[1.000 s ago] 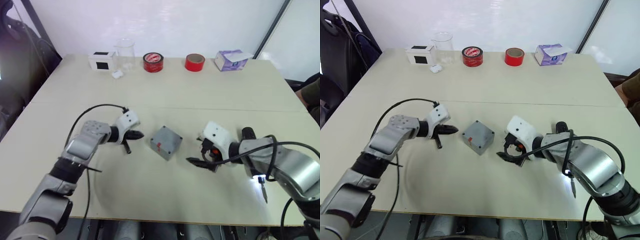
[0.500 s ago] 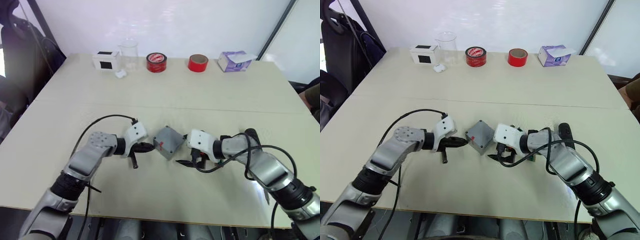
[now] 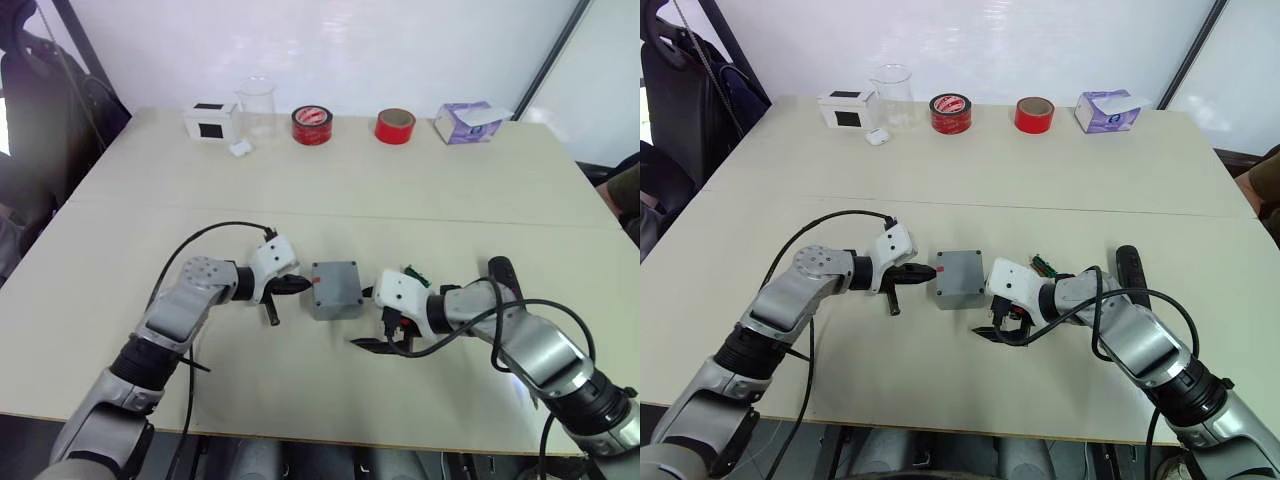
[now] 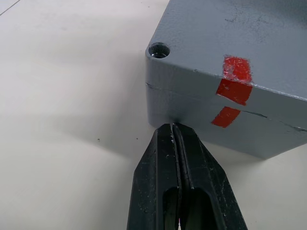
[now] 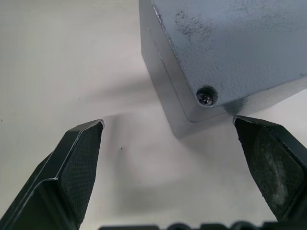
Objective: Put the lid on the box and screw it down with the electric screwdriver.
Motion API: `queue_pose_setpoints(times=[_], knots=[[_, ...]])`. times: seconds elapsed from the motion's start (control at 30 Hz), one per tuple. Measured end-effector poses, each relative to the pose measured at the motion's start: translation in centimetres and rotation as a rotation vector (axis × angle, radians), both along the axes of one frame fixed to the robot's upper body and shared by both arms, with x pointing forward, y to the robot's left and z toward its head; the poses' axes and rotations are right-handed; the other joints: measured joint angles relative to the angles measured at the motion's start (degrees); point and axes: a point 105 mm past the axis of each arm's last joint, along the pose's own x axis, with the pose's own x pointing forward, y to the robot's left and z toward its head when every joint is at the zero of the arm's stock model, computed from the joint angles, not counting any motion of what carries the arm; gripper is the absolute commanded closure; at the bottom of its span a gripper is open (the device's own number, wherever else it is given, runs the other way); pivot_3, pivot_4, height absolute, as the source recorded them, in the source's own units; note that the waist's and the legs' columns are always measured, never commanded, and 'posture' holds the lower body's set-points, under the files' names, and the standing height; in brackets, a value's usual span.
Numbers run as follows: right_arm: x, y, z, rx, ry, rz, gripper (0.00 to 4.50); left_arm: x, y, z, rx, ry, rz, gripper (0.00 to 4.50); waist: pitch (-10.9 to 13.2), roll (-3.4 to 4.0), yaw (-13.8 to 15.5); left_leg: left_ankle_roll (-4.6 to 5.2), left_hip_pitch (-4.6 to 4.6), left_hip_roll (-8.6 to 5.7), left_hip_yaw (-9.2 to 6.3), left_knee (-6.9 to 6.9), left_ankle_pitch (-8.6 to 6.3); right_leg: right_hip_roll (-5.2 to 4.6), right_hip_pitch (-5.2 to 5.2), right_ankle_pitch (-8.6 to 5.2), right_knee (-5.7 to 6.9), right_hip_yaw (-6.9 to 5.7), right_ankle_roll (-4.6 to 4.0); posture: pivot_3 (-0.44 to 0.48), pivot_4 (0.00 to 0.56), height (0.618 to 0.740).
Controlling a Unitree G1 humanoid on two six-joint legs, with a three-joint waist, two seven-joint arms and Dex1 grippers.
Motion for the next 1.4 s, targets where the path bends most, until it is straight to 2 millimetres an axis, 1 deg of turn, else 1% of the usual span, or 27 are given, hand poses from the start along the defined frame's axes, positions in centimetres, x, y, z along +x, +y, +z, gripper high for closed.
queue_pose_setpoints(times=[0.2, 0.33, 0.4, 0.43, 0.5, 0.53, 0.57, 0.63, 0.7, 0.73, 0.77, 0.83, 0.93, 0.97, 1.03, 1.17, 1.4], knots=[[0.0, -1.7, 1.6, 0.116, 0.023, -0.141, 0.04, 0.3, 0.1, 0.2, -0.005, -0.009, 0.007, 4.5, 0.0, 0.0, 0.0, 0.0, 0.01, 0.0, -0.01, 0.01, 0.0, 0.0, 0.02, 0.01, 0.01, 0.0, 0.0, 0.0, 0.15, 0.74], [-0.5, -2.3, 3.4, 0.293, 0.067, -0.233, 0.04, 0.4, 0.2, 0.6, -0.018, -0.018, 0.009, 4.5, 0.0, 0.0, 0.0, 0.0, 0.01, 0.01, -0.03, 0.0, 0.0, 0.0, 0.01, 0.01, 0.03, 0.0, 0.01, 0.0, 0.15, 0.74], [-0.5, -3.3, 5.2, 0.413, 0.042, -0.286, 0.04, 0.4, 0.7, 1.3, -0.046, -0.009, 0.012, 4.5, 0.0, 0.0, 0.0, 0.0, 0.01, 0.02, -0.05, 0.0, 0.0, -0.01, 0.02, 0.01, 0.04, 0.01, 0.02, 0.0, 0.15, 0.74], [-0.4, -4.4, 6.3, 0.452, 0.011, -0.327, 0.04, 0.5, 1.4, 2.0, -0.065, -0.005, 0.022, 4.5, 0.0, -0.01, 0.0, 0.0, 0.02, 0.03, -0.07, 0.0, 0.0, -0.01, 0.02, 0.01, 0.04, 0.01, 0.02, 0.0, 0.15, 0.74], [-0.3, -5.8, 7.5, 0.492, -0.015, -0.391, 0.04, 0.4, 2.2, 3.3, -0.103, 0.006, 0.025, 4.5, 0.0, 0.0, -0.1, 0.0, 0.03, 0.05, -0.07, 0.0, 0.0, -0.01, 0.02, 0.01, 0.04, 0.01, 0.01, 0.0, 0.15, 0.74], [-0.3, -6.3, 7.7, 0.503, -0.015, -0.416, 0.04, 0.1, 2.3, 4.0, -0.122, 0.014, 0.014, 4.5, 0.0, -0.01, -0.1, 0.0, 0.03, 0.07, -0.08, 0.0, 0.0, -0.01, 0.02, 0.01, 0.04, 0.01, 0.01, 0.0, 0.15, 0.74], [-0.3, -7.0, 7.6, 0.507, -0.018, -0.457, 0.04, -0.6, 2.3, 5.0, -0.15, 0.03, -0.02, 4.5, 0.0, -0.01, 0.0, 0.0, 0.01, 0.07, -0.08, -0.01, 0.0, 0.0, 0.02, 0.01, 0.05, 0.0, 0.01, 0.0, 0.15, 0.74], [-0.7, -8.3, 6.7, 0.482, -0.006, -0.532, 0.04, -1.9, 2.4, 6.8, -0.175, 0.039, -0.085, 4.5, 0.0, 0.0, 0.0, 0.0, 0.02, 0.05, -0.07, -0.03, -0.01, -0.02, 0.02, 0.01, 0.05, 0.0, 0.01, 0.0, 0.15, 0.74], [-1.3, -9.4, 5.1, 0.411, 0.016, -0.591, 0.04, -3.1, 2.2, 7.9, -0.164, 0.029, -0.146, 4.5, 0.0, 0.01, 0.0, 0.0, 0.02, 0.02, -0.06, -0.03, -0.01, -0.03, 0.03, 0.0, 0.04, 0.02, 0.0, 0.0, 0.15, 0.74], [-1.6, -10.1, 4.3, 0.371, 0.02, -0.629, 0.04, -3.8, 2.0, 8.1, -0.152, 0.034, -0.182, 4.5, 0.0, 0.01, -0.1, 0.0, 0.03, 0.01, -0.05, -0.03, -0.01, -0.03, 0.03, -0.01, 0.03, 0.03, -0.01, 0.0, 0.15, 0.74], [-1.7, -10.4, 3.7, 0.346, 0.02, -0.649, 0.25, -4.4, 1.6, 8.1, -0.144, 0.039, -0.218, 4.5, 0.0, 0.01, -0.2, -0.01, 0.07, 0.01, -0.04, -0.01, 0.0, -0.02, 0.05, -0.04, 0.01, 0.07, -0.06, 0.0, 0.15, 0.74], [-1.5, -10.6, 3.5, 0.331, -0.014, -0.663, 0.67, -5.2, 1.1, 7.8, -0.12, 0.05, -0.262, 4.5, 0.0, -0.01, -0.4, -0.03, 0.11, 0.02, -0.04, -0.01, 0.01, 0.07, 0.08, -0.1, 0.03, 0.08, -0.18, 0.0, 0.15, 0.74], [-1.0, -10.9, 1.9, 0.322, -0.013, -0.708, 1.65, -5.8, 0.3, 7.2, -0.102, 0.068, -0.305, 4.5, 0.0, 0.0, -0.4, -0.03, 0.11, 0.02, -0.03, -0.01, 0.02, 0.06, 0.09, -0.11, 0.03, 0.09, -0.18, 0.0, 0.15, 0.74], [-0.9, -11.0, 1.4, 0.321, -0.005, -0.714, 1.87, -5.9, 0.1, 7.1, -0.101, 0.069, -0.311, 4.5, 0.0, 0.0, -0.3, -0.03, 0.1, 0.02, -0.03, -0.01, 0.02, 0.07, 0.09, -0.11, 0.03, 0.08, -0.18, 0.0, 0.15, 0.74], [-0.9, -11.0, 1.1, 0.318, -0.004, -0.718, 2.6, -6.0, 0.0, 7.2, -0.101, 0.061, -0.318, 4.5, 0.0, 0.0, -0.3, -0.03, 0.1, 0.02, -0.03, -0.01, 0.01, 0.06, 0.09, -0.11, 0.02, 0.09, -0.17, 0.0, 0.15, 0.74], [-1.0, -11.3, 0.7, 0.303, -0.012, -0.734, 2.6, -6.3, -0.3, 7.5, -0.105, 0.05, -0.325, 4.5, 0.0, -0.01, -0.1, -0.03, 0.1, 0.02, -0.03, -0.01, 0.02, 0.06, 0.09, -0.11, 0.02, 0.09, -0.17, 0.0, 0.15, 0.74], [-1.0, -11.2, -0.1, 0.281, 0.006, -0.741, 2.6, -6.2, -0.3, 7.5, -0.108, 0.048, -0.319, 4.5, 0.0, 0.0, -0.1, -0.03, 0.1, 0.02, -0.03, 0.0, 0.02, 0.07, 0.09, -0.11, 0.02, 0.09, -0.18, 0.0, 0.15, 0.74]])
